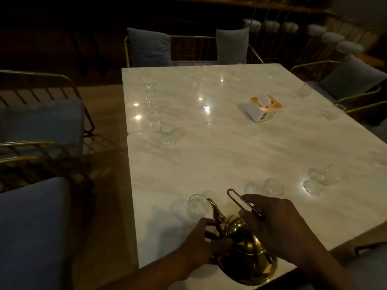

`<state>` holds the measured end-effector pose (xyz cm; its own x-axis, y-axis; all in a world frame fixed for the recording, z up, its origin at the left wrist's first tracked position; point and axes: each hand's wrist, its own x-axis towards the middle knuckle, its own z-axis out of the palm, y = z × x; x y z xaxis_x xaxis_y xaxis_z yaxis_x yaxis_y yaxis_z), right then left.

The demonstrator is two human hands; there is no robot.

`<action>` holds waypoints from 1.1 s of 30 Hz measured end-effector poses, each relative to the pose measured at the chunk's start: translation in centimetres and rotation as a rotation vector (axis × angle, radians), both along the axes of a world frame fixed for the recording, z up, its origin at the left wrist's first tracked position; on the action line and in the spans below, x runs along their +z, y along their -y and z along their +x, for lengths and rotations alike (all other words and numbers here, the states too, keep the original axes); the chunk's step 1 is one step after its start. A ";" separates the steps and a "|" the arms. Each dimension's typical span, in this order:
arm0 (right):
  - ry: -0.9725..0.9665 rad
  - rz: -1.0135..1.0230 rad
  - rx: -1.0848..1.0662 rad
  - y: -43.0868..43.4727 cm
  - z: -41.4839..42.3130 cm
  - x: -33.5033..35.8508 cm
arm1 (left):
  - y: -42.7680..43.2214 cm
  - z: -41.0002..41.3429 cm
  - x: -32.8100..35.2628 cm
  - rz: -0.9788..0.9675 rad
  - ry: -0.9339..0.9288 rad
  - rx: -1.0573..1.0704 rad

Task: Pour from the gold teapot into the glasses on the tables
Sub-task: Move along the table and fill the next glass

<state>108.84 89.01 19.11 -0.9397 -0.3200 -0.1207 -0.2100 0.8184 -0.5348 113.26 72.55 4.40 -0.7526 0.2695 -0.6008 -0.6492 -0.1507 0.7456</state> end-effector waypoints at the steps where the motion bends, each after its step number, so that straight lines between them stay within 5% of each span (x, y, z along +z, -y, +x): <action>1: 0.009 0.002 0.001 0.1 -0.1 -0.1 | 0.1 -0.1 0.0 -0.003 0.009 -0.007; 33: -0.037 0.118 -0.001 1.6 -0.3 -0.5 | 0.6 0.8 -0.3 0.018 0.027 -0.064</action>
<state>108.58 87.39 18.61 -0.9447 -0.3042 -0.1227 -0.2265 0.8755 -0.4267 114.02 71.90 4.07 -0.7171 0.3277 -0.6152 -0.6777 -0.1217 0.7252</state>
